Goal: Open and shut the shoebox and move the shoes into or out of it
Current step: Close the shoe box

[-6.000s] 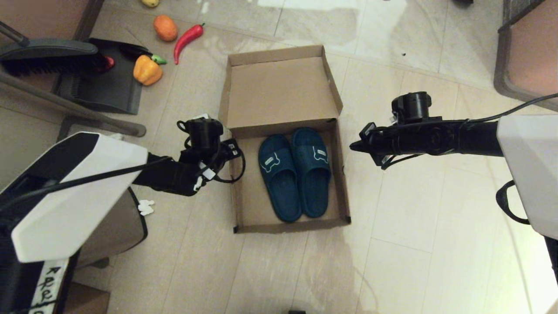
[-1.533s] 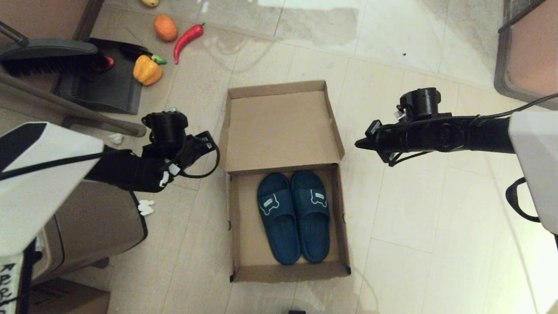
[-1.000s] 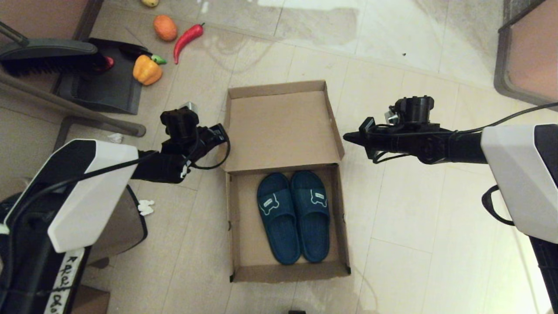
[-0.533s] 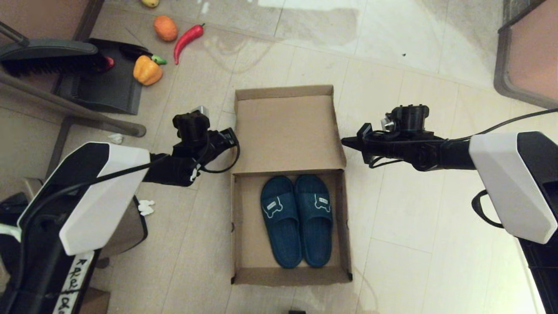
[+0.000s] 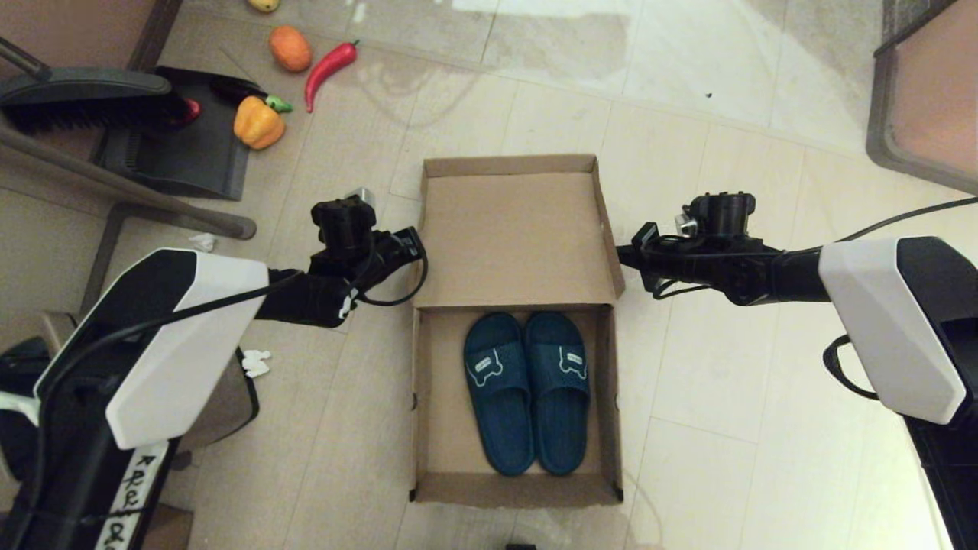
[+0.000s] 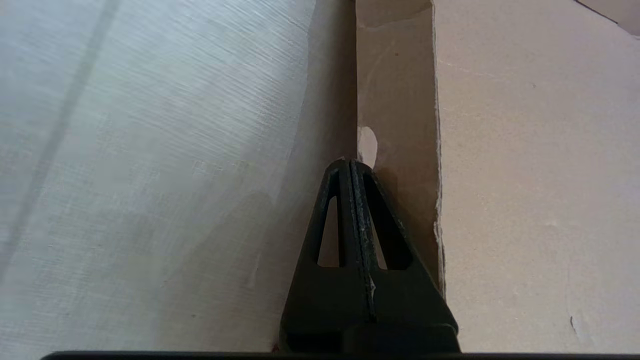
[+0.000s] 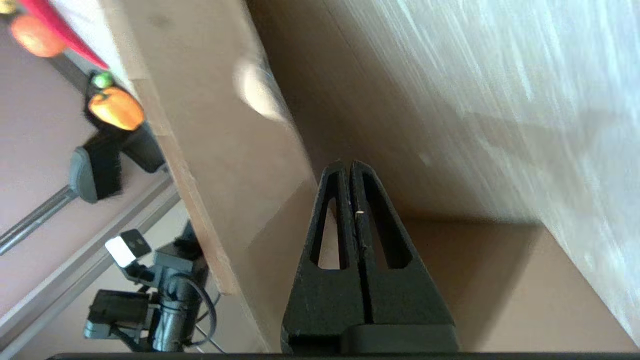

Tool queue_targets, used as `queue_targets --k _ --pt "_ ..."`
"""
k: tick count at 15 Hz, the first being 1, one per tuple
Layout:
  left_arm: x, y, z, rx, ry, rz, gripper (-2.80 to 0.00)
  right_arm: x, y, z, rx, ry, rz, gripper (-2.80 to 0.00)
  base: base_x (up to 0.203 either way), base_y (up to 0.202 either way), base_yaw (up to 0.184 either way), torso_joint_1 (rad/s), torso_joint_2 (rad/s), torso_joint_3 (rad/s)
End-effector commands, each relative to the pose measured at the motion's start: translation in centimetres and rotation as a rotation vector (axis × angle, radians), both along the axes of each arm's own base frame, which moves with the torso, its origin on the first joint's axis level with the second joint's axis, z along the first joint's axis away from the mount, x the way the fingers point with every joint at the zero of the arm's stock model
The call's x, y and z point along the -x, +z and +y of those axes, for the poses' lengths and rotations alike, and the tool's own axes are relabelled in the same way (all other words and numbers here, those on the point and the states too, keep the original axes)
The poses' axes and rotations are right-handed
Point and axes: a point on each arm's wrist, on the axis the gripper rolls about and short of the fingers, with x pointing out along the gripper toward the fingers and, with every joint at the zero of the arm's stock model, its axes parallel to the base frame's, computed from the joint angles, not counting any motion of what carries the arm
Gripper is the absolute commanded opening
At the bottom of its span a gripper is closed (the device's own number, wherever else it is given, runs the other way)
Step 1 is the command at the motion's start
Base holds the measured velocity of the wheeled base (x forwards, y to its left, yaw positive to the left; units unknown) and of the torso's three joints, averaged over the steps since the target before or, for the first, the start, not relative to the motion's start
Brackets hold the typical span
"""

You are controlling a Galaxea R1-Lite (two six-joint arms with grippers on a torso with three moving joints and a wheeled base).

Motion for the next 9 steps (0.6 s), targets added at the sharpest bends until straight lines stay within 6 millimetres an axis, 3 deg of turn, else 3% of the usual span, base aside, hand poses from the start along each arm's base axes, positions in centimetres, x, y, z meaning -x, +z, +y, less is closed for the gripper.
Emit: queue_targets --k 1,6,9 --pt "0.2 0.2 -0.4 0.005 -0.008 -0.005 -2.80 -0.4 -1.0 -0.3 -0.007 0.000 0.012 -2.80 0.000 0.000 0.000 0.000 0.00 0.000" --pt "0.7 0.2 -2.1 0.004 -0.041 0.000 -2.80 -0.9 -2.6 -0.4 -0.009 0.013 0.030 -2.80 0.000 0.000 0.000 0.000 0.00 0.000" --pt "1.1 0.1 -3.0 0.001 -0.061 0.007 -2.80 -1.0 -2.3 -0.6 -0.042 0.044 0.013 -2.80 0.000 0.000 0.000 0.000 0.00 0.000"
